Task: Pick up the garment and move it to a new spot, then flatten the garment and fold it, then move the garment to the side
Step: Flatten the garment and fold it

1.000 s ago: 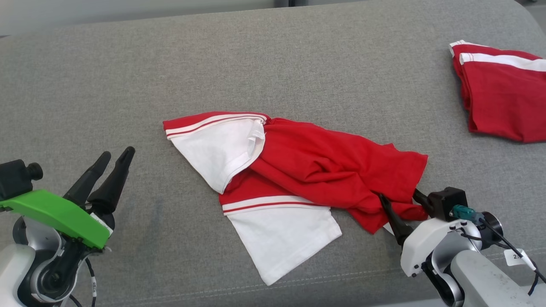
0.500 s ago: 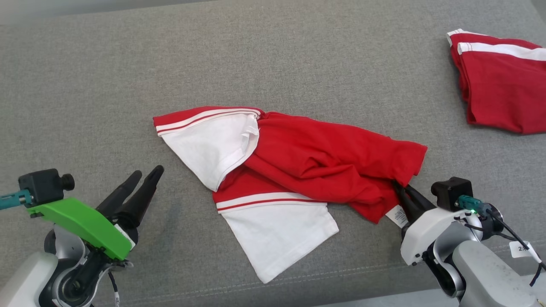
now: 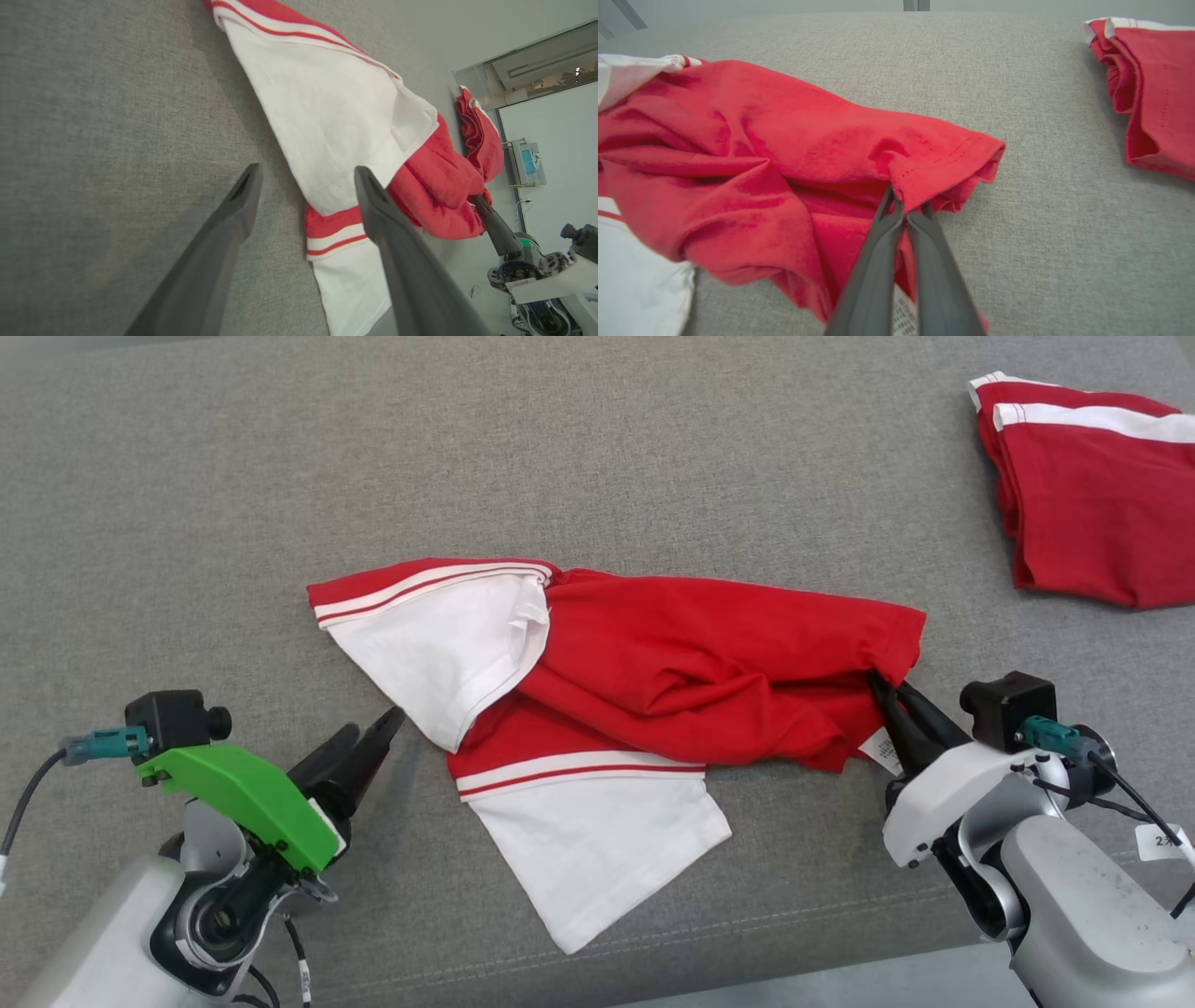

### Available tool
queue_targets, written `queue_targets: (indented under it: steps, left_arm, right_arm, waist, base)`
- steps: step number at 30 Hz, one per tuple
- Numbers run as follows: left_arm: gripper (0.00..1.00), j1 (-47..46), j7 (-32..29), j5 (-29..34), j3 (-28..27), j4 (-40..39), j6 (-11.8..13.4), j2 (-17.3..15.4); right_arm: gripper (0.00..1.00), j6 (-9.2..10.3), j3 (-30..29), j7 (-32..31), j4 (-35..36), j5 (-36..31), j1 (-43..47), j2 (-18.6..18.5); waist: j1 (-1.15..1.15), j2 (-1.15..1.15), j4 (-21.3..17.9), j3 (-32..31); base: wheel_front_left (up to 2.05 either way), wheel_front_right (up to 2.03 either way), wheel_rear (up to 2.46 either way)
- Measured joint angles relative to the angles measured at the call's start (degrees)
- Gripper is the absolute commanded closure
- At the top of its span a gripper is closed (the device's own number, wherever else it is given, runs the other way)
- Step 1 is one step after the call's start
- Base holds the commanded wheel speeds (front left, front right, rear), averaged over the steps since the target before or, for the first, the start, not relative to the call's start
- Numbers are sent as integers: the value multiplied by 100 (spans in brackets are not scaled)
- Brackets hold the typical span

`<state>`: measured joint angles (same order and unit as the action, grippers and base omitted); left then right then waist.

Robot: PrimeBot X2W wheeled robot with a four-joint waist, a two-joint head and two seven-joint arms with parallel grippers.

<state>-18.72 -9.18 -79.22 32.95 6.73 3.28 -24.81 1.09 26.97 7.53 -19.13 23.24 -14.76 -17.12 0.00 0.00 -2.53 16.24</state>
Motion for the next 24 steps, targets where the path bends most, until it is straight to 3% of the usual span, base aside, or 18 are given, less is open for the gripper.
queue_targets:
  steps: [6,12,21,22,23,24]
  left_arm:
    - [0,-148,-142,43,110,609,110,9]
    - [0,-402,-187,43,241,938,110,361]
    - [0,-719,-242,142,347,1323,-8,534]
    - [16,-744,-245,142,357,1349,-32,547]
    - [47,-768,-258,142,367,1378,-45,561]
    - [56,-788,-275,142,378,1413,-82,575]
  right_arm:
    - [100,-9,47,-2,70,-1,-7,2]
    - [100,-8,19,-2,107,-1,-8,-29]
    - [100,-1,10,-3,135,0,-8,-44]
    - [100,-1,7,-4,135,0,-8,-46]
    - [100,0,2,-9,135,0,-8,-45]
    - [100,0,-1,-10,135,1,-8,-45]
  waist:
    - [0,0,-80,33]
    - [0,0,-116,68]
    - [0,0,-172,114]
    - [0,0,-174,119]
    - [0,0,-174,122]
    - [0,0,-173,123]
  base:
    - [0,0,0]
    - [0,0,0]
    - [0,0,0]
    - [0,0,0]
    - [0,0,0]
    - [0,0,0]
